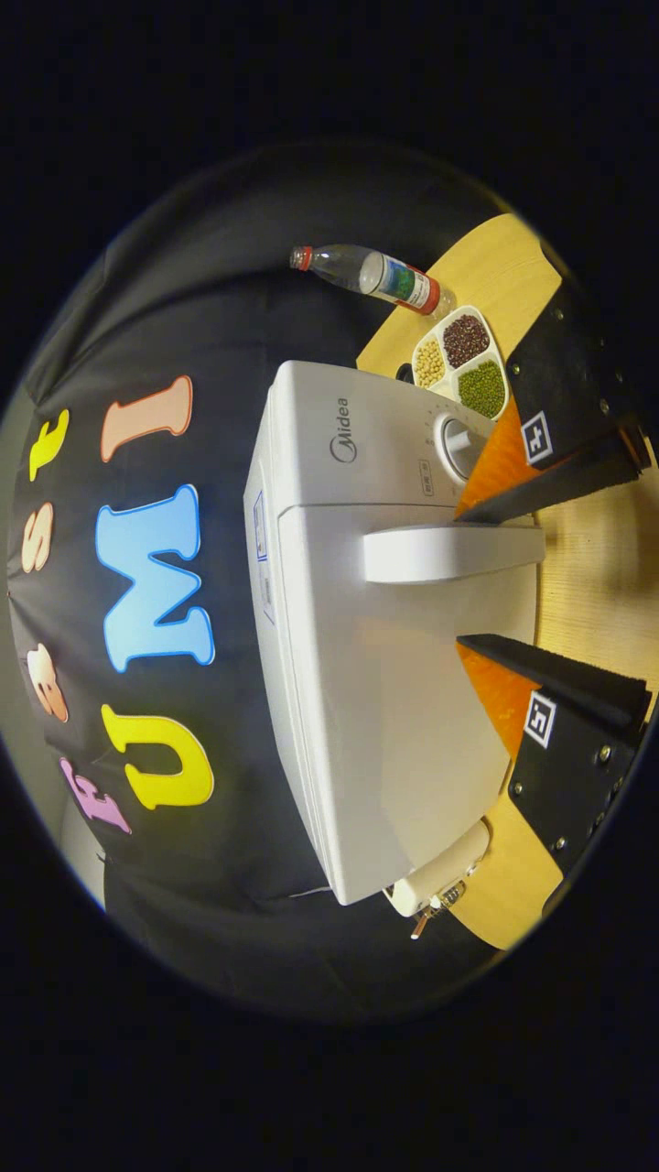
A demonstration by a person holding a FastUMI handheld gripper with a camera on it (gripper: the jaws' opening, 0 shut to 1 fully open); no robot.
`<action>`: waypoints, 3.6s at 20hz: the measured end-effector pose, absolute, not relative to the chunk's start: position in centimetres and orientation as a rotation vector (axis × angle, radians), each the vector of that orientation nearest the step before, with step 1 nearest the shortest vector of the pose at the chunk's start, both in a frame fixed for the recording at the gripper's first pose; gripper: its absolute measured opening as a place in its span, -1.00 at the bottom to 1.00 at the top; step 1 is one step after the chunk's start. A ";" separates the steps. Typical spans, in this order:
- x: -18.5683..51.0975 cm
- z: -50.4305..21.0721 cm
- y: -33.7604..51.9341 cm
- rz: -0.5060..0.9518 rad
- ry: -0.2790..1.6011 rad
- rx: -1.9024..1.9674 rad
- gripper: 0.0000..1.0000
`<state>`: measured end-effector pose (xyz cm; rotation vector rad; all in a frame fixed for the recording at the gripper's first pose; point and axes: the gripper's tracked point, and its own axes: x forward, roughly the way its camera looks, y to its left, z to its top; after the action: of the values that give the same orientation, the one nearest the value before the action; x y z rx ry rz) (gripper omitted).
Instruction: Open the microwave, put the food inside, and close the microwave door.
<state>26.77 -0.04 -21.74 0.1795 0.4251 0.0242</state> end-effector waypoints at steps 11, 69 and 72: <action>26.7 -23.2 -1.3 0.020 0.454 0.114 -0.42; -6.7 -20.7 32.9 0.703 0.527 -0.004 -0.58; -8.5 -18.7 32.8 0.772 0.479 0.002 0.04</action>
<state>-8.46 32.78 -18.66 0.0017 0.4790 0.7724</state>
